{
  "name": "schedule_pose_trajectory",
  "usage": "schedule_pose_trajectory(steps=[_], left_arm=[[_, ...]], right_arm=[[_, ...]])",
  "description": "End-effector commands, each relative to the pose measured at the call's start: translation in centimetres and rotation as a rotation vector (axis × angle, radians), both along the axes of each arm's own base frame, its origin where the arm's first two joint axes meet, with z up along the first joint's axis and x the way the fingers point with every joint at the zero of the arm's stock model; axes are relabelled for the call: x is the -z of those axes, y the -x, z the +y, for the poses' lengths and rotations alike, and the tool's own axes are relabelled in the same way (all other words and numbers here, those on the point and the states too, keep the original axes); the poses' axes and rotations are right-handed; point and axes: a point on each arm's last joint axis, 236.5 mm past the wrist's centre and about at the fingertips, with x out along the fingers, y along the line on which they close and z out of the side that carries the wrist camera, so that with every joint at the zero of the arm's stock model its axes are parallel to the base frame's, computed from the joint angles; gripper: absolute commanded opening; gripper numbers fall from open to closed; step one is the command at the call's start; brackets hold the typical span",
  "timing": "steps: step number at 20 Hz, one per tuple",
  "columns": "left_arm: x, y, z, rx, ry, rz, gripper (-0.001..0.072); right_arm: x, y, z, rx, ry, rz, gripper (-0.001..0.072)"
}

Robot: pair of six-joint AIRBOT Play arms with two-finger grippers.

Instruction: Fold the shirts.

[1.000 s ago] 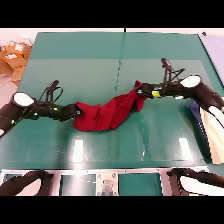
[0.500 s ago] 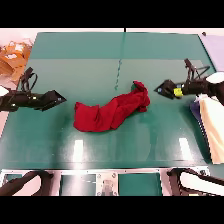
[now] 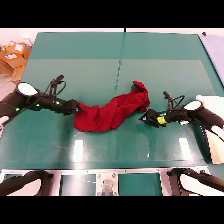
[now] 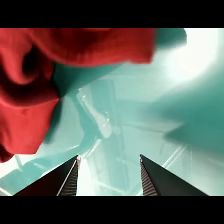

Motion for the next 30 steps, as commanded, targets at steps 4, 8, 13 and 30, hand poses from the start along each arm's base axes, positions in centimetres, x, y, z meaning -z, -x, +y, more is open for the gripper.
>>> schedule_pose_trajectory(steps=[4,8,13,30], left_arm=[[-2.6,-2.5,2.5,0.020,-0.024,-0.062,0.0021],[-1.4,-2.4,5.7,-0.039,-0.068,-0.011,0.0518],[1.3,-1.0,1.0,0.016,0.040,0.054,0.0453],[-4.6,-5.1,14.3,-0.202,-0.013,-0.060,0.0019]], right_arm=[[0.3,0.1,1.5,0.016,-0.021,-0.006,0.0449],[0.2,0.1,1.7,0.019,-0.028,-0.008,0.0451],[-0.3,-0.8,1.9,0.059,-0.052,-0.021,0.0451],[-2.4,-12.5,-1.8,0.222,-0.022,-0.187,0.0469]])
